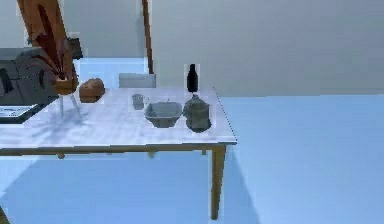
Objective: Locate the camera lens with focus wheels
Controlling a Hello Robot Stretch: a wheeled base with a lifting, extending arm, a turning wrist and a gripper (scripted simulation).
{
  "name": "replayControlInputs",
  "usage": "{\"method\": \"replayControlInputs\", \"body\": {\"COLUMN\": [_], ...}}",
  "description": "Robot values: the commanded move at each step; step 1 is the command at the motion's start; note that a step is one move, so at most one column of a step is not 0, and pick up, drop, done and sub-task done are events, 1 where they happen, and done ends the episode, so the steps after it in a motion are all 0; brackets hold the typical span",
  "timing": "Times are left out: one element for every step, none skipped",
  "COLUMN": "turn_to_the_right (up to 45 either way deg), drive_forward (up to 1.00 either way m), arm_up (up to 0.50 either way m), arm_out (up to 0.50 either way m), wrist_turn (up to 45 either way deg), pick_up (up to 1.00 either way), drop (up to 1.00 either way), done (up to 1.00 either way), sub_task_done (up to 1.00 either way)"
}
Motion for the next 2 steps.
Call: {"method": "replayControlInputs", "body": {"turn_to_the_right": [-45.0,-30.0], "drive_forward": [0.00,0.00], "arm_up": [0.00,0.00], "arm_out": [0.00,0.00], "wrist_turn": [0.0,0.0], "pick_up": [0.00,0.00], "drop": [0.00,0.00], "done": [0.00,0.00], "sub_task_done": [0.00,0.00]}}
